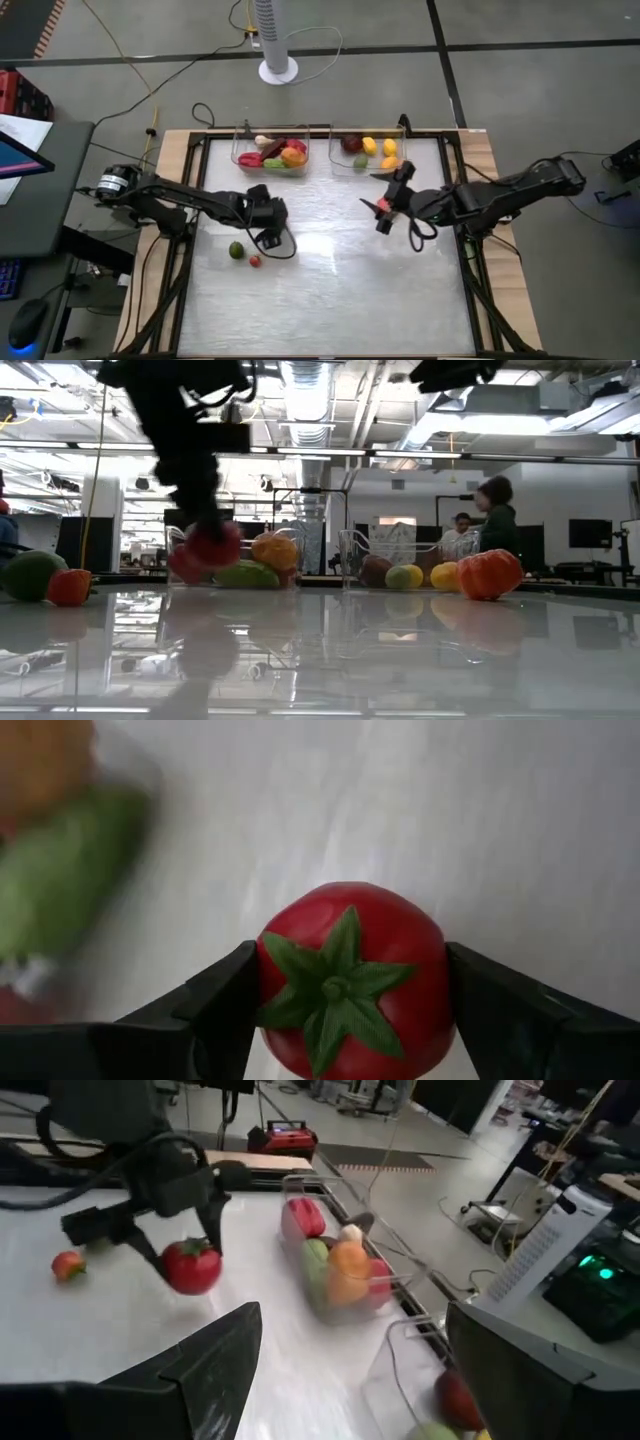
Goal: Sort produce into baskets
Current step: Put the tomato in the container
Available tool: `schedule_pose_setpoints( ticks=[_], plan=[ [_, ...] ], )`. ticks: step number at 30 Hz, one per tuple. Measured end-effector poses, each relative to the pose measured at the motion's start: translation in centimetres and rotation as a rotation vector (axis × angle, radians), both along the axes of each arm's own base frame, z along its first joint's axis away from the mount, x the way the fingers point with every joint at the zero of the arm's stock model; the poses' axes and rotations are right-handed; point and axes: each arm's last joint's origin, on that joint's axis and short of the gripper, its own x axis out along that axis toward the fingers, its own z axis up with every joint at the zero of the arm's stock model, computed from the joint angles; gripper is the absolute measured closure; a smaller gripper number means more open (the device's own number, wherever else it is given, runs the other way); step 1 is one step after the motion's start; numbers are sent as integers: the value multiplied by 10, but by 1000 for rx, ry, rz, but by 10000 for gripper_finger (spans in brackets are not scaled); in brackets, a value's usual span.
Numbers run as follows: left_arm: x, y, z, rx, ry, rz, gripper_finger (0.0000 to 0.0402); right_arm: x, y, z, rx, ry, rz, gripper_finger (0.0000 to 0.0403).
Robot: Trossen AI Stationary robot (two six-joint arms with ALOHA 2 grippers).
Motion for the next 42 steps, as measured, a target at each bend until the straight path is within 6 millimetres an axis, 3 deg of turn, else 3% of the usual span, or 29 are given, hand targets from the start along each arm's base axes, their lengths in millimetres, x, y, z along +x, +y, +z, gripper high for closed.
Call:
schedule_pose_setpoints(
  ticks=[5, 11, 16, 20, 26, 30, 35, 39, 42],
  plan=[
    [28, 20, 31, 68, -226, -35, 136, -20, -4, -7, 27, -39, -7, 61],
    [51, 62, 67, 186, -575, -24, 136, -36, -16, -29, 42, -127, -43, 61],
    [59, 109, 78, 71, -779, 15, 136, -45, -26, -34, 44, -144, -79, 61],
    [79, 140, 66, -13, -773, 51, 136, -48, -28, -38, 57, -136, -61, 61],
    [120, 167, 61, 104, -699, 74, 136, -47, -28, -43, 88, -124, -53, 61],
    [144, 185, 56, 91, -614, 95, 133, -47, -28, -46, 102, -102, -62, 61],
    [164, 195, 49, 88, -438, 59, 83, -50, -28, -54, 142, -48, -86, 61],
    [172, 198, 55, 96, -419, 43, 27, -52, -29, -57, 171, -33, -106, 61],
    [174, 194, 63, 115, -432, 8, 7, -53, -28, -60, 199, -23, -120, 61]
  ],
)
